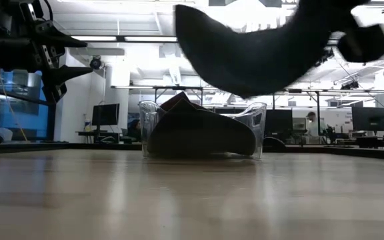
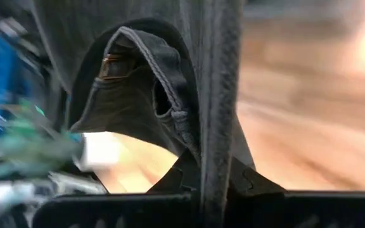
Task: Pick & Place hat
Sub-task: Put the black cap into the bottom transparent bin
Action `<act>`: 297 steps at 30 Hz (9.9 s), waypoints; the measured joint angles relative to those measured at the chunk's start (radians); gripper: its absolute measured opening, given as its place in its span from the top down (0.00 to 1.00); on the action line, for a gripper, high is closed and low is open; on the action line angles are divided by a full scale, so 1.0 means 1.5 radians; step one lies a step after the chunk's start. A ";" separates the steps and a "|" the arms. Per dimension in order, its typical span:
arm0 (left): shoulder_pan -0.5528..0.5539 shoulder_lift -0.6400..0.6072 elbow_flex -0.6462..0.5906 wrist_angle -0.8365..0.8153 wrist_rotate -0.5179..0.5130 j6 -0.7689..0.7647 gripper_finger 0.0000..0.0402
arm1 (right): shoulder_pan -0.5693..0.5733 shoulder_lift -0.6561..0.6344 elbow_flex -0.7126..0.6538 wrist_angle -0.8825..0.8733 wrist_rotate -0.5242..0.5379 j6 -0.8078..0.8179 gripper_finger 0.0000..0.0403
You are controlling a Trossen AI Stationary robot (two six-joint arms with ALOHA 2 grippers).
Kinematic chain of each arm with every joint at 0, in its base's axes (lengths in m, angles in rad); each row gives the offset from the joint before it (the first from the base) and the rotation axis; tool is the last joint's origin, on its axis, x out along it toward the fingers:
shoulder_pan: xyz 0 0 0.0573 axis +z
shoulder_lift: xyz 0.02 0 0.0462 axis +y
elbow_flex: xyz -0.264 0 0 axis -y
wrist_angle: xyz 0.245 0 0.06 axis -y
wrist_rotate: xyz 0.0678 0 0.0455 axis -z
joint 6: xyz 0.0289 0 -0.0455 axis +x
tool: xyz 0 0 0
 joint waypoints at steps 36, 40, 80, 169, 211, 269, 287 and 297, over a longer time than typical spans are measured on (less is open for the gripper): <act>0.000 0.000 0.000 0.000 0.000 0.000 0.46 | -0.121 0.485 0.191 1.102 0.552 -0.422 0.99; 0.000 0.000 0.000 0.000 0.000 0.000 0.46 | -0.131 0.535 0.226 1.179 0.555 -0.431 0.99; 0.000 0.000 0.000 0.000 0.000 0.000 0.46 | -0.152 0.626 0.290 1.238 0.633 -0.525 0.99; 0.000 0.000 0.000 0.000 0.000 0.000 0.46 | -0.142 0.284 0.283 0.689 0.601 -0.527 0.99; 0.000 0.008 0.009 0.083 -0.067 0.065 0.46 | -0.094 0.283 0.027 1.065 0.598 -0.482 0.99; 0.004 0.836 0.453 0.399 -0.069 -0.020 0.46 | -0.138 0.287 0.027 1.022 0.429 -0.400 0.99; -0.046 0.835 0.467 0.371 -0.114 0.168 0.46 | -0.147 0.287 0.031 1.027 0.408 -0.393 0.99; -0.048 0.879 0.564 0.256 -0.219 0.181 0.46 | -0.147 0.287 0.031 1.024 0.406 -0.397 0.99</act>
